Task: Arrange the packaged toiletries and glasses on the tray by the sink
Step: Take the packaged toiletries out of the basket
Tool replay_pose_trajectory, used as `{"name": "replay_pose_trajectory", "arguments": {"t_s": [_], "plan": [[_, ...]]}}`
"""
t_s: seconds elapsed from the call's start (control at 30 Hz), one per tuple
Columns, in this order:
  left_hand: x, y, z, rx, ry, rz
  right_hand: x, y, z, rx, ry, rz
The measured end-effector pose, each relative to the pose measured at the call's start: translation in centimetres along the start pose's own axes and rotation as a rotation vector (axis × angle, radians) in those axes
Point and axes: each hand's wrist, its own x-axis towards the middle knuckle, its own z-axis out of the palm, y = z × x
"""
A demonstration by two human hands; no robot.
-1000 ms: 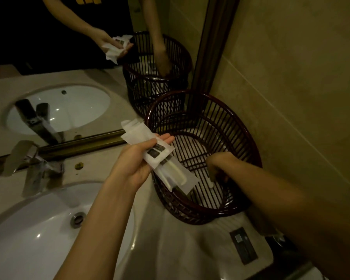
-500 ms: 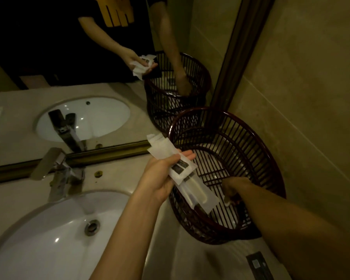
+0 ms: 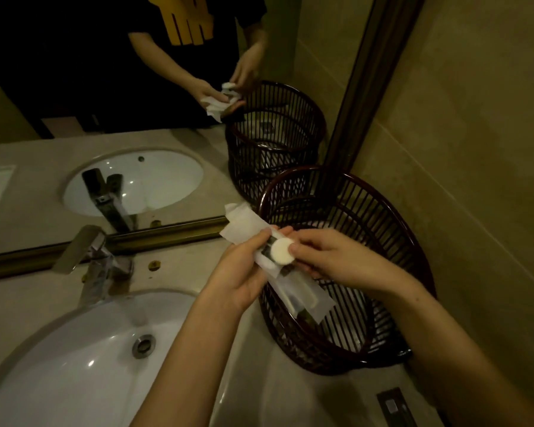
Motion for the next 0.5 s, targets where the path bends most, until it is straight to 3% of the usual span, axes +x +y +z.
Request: {"name": "replay_pose_trajectory", "arguments": {"t_s": [0.17,0.27,0.4,0.5], "plan": [[-0.5,-0.1,-0.4,-0.012,0.014,-0.008,1.8,-0.1,1.8,-0.457,0.176,-0.036],[-0.8,-0.1,-0.3,0.009,0.01,0.004,1.8,-0.5,1.7,-0.568,0.305,-0.01],[-1.2,-0.1,-0.2,0.064,-0.016,0.023,2.2,0.1,1.5,-0.538,0.34,-0.021],[-1.3,-0.2,-0.2,0.096,-0.033,0.035,1.5,0.6,0.1,-0.207,0.167,-0.063]]}}
